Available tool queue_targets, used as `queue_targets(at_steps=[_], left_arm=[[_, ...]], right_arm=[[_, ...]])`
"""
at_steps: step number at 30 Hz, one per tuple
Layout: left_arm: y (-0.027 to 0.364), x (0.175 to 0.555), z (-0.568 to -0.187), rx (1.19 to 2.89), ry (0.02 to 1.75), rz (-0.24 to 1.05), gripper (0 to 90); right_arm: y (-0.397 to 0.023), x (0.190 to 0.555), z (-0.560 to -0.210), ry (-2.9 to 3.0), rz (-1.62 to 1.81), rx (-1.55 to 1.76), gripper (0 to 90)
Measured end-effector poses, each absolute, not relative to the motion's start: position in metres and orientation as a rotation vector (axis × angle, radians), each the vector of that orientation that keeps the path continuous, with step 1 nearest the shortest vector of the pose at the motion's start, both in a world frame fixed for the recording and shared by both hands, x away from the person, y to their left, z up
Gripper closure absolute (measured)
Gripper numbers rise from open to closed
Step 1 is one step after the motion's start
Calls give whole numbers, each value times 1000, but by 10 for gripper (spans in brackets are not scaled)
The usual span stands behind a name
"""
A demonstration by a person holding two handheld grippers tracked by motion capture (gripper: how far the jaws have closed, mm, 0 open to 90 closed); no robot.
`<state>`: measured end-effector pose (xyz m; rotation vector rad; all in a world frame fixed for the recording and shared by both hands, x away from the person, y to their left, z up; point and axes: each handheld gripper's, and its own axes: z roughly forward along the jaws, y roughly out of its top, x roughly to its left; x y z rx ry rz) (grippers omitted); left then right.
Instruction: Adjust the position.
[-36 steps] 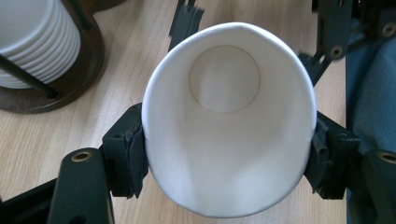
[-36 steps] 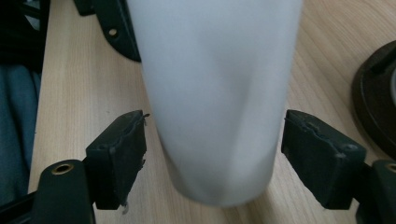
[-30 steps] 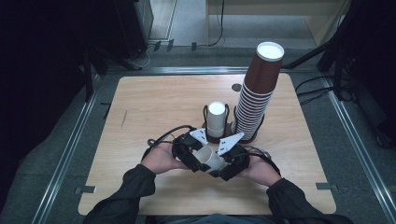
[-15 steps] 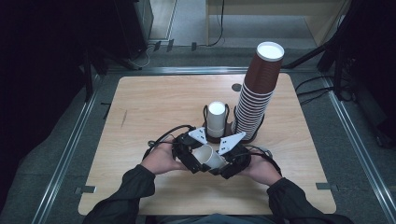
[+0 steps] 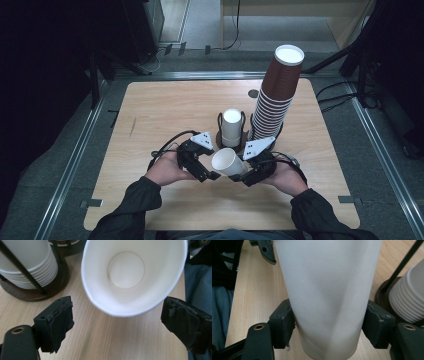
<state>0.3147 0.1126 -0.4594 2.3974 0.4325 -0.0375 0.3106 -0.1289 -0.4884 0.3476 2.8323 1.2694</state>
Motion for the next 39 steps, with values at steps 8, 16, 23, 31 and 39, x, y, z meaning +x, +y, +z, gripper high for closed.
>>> queue_targets(at_steps=[8, 16, 23, 31, 39], left_arm=[[121, 314, -461, 2353, 459, -40, 118], [125, 313, -456, 2247, 472, -79, 127], [122, 311, -450, 2155, 450, -98, 128], [110, 308, -448, 2099, 414, -118, 127], [105, 304, -445, 2034, 388, -116, 156]], right_arm=[[-140, 310, -477, 2768, 1314, 353, 332], [-148, 307, -470, 2738, 1404, 354, 330], [-148, 305, -469, 2741, 1440, 348, 329], [-138, 303, -471, 2756, 1460, 315, 328], [-129, 303, -474, 2780, 1537, 317, 328]])
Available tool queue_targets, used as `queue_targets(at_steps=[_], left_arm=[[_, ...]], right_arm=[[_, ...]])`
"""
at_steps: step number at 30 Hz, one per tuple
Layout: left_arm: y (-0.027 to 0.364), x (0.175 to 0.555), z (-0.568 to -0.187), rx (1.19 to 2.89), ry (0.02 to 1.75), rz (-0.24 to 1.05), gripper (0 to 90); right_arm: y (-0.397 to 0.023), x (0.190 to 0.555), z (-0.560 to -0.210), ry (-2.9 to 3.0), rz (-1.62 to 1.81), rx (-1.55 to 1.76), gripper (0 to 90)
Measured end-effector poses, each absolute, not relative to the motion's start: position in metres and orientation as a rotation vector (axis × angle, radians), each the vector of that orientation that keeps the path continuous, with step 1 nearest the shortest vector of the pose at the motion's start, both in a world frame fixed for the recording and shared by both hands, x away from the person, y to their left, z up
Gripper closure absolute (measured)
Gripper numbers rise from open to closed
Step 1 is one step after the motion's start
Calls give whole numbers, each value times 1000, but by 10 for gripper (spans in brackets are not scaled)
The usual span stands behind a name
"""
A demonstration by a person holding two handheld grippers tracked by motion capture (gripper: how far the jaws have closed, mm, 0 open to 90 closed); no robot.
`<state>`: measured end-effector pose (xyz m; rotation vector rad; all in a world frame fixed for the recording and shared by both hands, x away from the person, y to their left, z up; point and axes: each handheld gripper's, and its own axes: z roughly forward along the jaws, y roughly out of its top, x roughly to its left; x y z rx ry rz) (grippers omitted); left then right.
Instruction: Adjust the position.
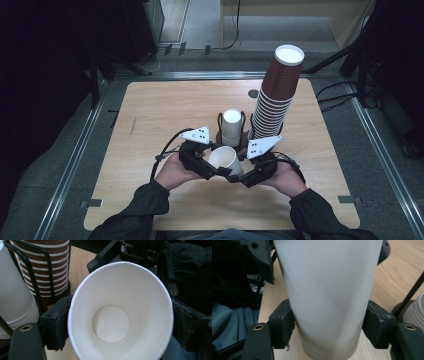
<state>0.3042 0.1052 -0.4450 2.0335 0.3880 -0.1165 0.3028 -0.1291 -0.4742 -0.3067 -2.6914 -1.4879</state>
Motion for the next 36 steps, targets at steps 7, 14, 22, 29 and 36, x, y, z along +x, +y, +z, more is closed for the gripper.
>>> queue_targets(at_steps=[7, 14, 22, 29, 36], left_arm=[[109, 304, -444, 2024, 391, -123, 279], [110, 304, -444, 2047, 395, -113, 297], [119, 307, -443, 2067, 425, -103, 295], [125, 308, -442, 2085, 445, -97, 290], [127, 308, -444, 2116, 459, -86, 288]], right_arm=[[-129, 303, -473, -2682, -1491, -315, 340], [-129, 304, -473, -2679, -1469, -343, 311], [-130, 306, -474, -2694, -1419, -389, 217], [-134, 307, -473, -2711, -1391, -410, 215], [-137, 307, -471, -2739, -1386, -415, 223]])
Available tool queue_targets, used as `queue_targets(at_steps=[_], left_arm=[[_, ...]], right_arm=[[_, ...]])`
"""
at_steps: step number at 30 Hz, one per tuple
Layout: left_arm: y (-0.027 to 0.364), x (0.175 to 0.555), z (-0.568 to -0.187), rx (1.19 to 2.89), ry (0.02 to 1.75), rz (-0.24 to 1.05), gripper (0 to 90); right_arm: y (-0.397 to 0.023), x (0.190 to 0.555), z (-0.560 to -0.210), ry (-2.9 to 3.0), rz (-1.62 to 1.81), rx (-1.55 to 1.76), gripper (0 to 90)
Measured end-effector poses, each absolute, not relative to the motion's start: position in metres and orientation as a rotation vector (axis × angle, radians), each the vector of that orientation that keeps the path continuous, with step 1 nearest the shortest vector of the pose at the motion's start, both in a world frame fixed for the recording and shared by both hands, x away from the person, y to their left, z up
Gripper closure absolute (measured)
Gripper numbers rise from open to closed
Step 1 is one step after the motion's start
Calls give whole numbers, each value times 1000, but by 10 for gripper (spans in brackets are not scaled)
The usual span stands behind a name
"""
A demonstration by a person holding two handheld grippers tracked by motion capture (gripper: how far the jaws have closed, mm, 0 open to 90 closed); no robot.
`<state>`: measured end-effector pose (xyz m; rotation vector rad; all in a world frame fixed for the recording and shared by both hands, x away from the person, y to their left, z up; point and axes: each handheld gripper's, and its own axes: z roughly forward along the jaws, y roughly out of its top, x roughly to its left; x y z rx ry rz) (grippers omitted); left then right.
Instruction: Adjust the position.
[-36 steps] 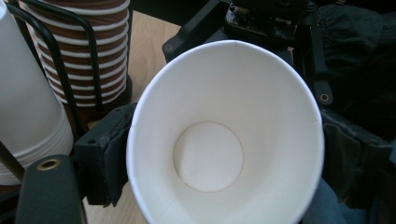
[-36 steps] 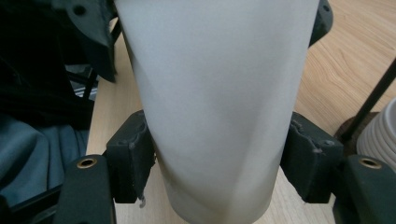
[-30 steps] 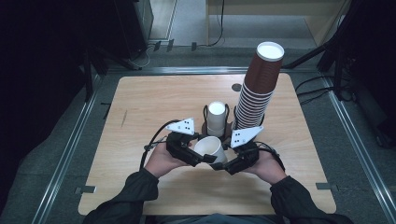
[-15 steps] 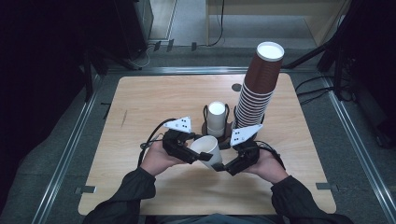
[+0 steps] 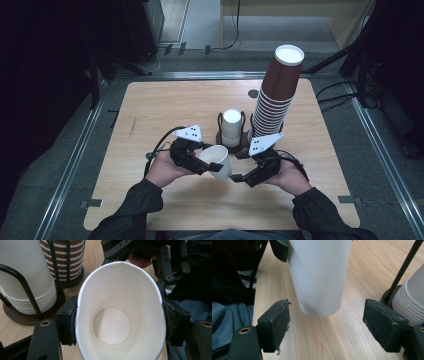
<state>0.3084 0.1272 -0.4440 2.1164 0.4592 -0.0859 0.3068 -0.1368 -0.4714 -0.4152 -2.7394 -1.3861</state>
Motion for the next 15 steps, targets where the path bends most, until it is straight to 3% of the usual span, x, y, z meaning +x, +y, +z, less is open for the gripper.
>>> queue_targets(at_steps=[15], left_arm=[[135, 310, -444, 2153, 494, -72, 280]], right_arm=[[-145, 305, -469, -2779, -1359, -443, 229]])
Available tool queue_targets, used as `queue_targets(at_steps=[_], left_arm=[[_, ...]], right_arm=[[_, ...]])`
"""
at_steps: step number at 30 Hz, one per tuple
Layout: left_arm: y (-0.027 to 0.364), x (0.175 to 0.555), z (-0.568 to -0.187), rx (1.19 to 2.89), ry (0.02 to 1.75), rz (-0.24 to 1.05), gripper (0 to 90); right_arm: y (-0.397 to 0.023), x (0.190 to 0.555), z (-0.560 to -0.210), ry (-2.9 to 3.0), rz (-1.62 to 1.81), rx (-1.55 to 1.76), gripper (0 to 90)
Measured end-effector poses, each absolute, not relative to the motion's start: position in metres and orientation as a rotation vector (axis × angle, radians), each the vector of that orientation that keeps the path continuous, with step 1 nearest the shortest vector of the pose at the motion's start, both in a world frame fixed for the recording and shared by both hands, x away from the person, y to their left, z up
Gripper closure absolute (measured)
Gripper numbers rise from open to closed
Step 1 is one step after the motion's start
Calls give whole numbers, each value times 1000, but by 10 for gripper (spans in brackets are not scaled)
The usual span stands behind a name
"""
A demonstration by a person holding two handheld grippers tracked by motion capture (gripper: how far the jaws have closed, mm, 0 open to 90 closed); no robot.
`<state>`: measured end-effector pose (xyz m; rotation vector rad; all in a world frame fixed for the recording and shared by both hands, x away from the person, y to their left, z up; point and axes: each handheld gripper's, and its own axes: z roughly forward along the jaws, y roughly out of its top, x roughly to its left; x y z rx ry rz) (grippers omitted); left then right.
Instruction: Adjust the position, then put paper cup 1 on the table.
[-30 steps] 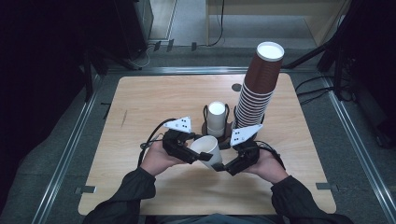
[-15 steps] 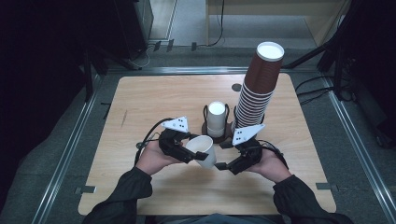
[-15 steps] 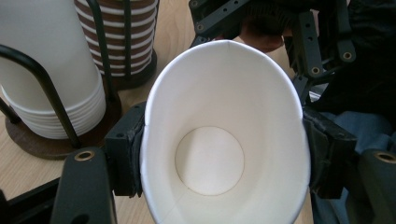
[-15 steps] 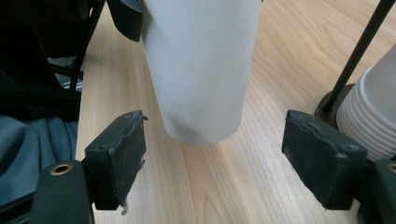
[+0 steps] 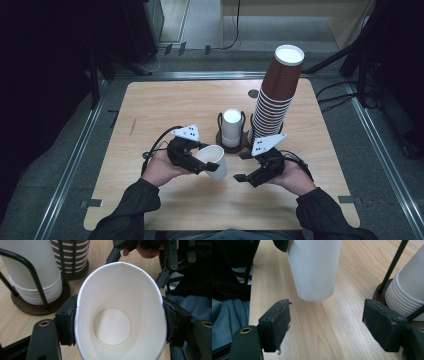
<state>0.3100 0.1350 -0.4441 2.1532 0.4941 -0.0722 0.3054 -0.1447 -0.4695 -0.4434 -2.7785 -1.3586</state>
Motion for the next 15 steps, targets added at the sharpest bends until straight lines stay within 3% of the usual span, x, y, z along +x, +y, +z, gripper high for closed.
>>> queue_targets(at_steps=[15], left_arm=[[157, 315, -448, 2176, 570, -34, 278]], right_arm=[[-150, 308, -471, -2812, -1344, -458, 229]])
